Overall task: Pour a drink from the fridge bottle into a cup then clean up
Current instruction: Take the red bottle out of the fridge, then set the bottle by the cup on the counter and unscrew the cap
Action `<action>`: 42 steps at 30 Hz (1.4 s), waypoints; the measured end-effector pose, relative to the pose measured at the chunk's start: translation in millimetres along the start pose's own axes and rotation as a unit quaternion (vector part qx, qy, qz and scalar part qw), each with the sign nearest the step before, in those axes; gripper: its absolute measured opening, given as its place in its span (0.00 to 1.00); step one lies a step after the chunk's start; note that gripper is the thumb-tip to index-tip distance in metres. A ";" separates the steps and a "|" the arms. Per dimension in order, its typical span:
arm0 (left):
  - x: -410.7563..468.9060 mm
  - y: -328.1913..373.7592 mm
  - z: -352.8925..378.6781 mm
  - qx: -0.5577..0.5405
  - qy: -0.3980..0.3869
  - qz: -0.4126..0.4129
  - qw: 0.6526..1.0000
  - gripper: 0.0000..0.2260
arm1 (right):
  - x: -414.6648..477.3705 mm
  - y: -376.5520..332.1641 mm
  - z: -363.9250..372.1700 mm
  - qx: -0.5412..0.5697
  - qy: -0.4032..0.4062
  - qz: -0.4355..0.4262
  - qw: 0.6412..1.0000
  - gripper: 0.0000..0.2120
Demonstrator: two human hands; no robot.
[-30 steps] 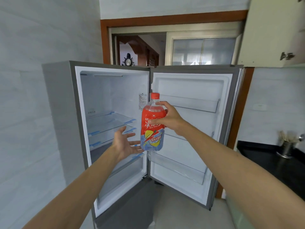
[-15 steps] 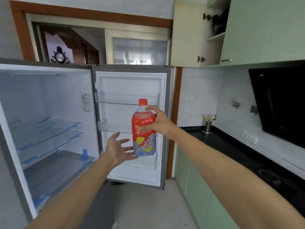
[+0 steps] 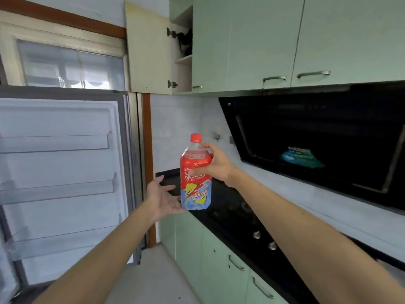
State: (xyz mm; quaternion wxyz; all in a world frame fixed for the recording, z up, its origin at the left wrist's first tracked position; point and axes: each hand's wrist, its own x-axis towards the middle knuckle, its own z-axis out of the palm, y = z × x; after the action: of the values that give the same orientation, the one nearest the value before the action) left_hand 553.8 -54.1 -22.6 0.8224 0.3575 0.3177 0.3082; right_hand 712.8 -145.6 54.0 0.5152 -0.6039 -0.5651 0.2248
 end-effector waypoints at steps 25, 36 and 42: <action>-41.9 -271.1 335.7 0.111 -0.217 -0.188 0.952 0.28 | -309.5 46.6 -319.2 -0.127 0.262 0.133 0.947 0.34; -93.6 -371.5 428.8 0.153 -0.265 -0.245 0.920 0.27 | -433.5 50.7 -390.0 -0.159 0.326 0.193 0.912 0.35; -99.0 -405.4 449.4 0.148 -0.273 -0.266 0.913 0.26 | -463.9 61.5 -406.9 -0.163 0.352 0.204 0.899 0.35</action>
State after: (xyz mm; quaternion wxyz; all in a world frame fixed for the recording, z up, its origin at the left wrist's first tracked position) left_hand 940.9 -527.8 -66.5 0.8660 0.4481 0.2061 -0.0819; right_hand 967.2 -709.1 5.7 0.5180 -0.8209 -0.2405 0.0026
